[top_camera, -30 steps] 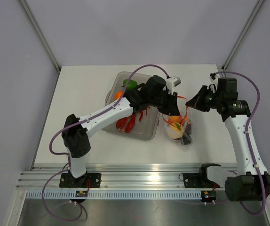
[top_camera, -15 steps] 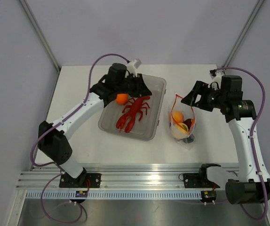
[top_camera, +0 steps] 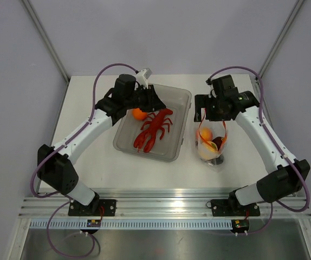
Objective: Place the food in the zip-top bag and seal the zipper
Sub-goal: Zip the zipper food storage bag at the center of the board.
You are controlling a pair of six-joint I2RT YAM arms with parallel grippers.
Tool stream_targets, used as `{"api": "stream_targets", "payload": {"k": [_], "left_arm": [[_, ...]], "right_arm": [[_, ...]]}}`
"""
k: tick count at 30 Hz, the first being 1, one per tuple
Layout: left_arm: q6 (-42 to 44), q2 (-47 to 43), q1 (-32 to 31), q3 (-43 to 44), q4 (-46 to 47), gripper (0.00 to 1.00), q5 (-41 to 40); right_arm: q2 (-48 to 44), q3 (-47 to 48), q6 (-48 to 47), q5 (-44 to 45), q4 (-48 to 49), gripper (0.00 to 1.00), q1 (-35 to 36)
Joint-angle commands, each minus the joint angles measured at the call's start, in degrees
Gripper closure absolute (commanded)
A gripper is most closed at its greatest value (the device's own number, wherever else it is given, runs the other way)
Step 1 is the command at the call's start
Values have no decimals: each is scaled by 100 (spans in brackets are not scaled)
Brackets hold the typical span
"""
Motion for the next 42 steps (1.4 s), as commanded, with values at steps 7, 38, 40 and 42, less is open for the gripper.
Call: {"api": "stream_targets", "payload": {"k": [7,38,40,42], "left_arm": [[-153,175,35,-101,455,77,310],[2914,1204,-641,-628,2817,34,4204],[3036,1160,-720,-664,2837,34,4196],[3230,1160,-764,-707,2907,35,4187]], "right_arm": [[229,342,46,1244,-281,23,565],[-2408,-1847,-252,-743,107,100,565],[-2443,-1838,-296,-804,72,100,565],[-2434,-1838,-314,-813,46,100,565]]}}
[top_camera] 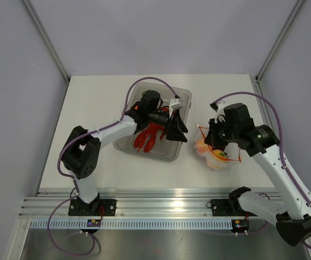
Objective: Place the food in the zip-top bag and seal the zipper
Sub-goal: Zip the zipper food storage bag at the center of the board.
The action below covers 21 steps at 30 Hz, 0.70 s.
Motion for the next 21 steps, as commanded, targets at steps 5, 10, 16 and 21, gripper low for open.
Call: {"api": "stream_targets", "payload": {"k": [5,10,16,21], "left_arm": [[544,-327,-245,-196,1206,35,-22],[764,-327,-403,-294,1585,34,-251],[457,-116,-412,-189,1989,37,-443],[413,60,-412,31,1822,38,-682]], "right_arm": [[-30,98,-150,-280,-33,100,27],[5,160,-150,-333,-86,100,28],[-12,239,-150,-368,-139,100,36],[-3,274,-132,-395,-156,100,36]]}}
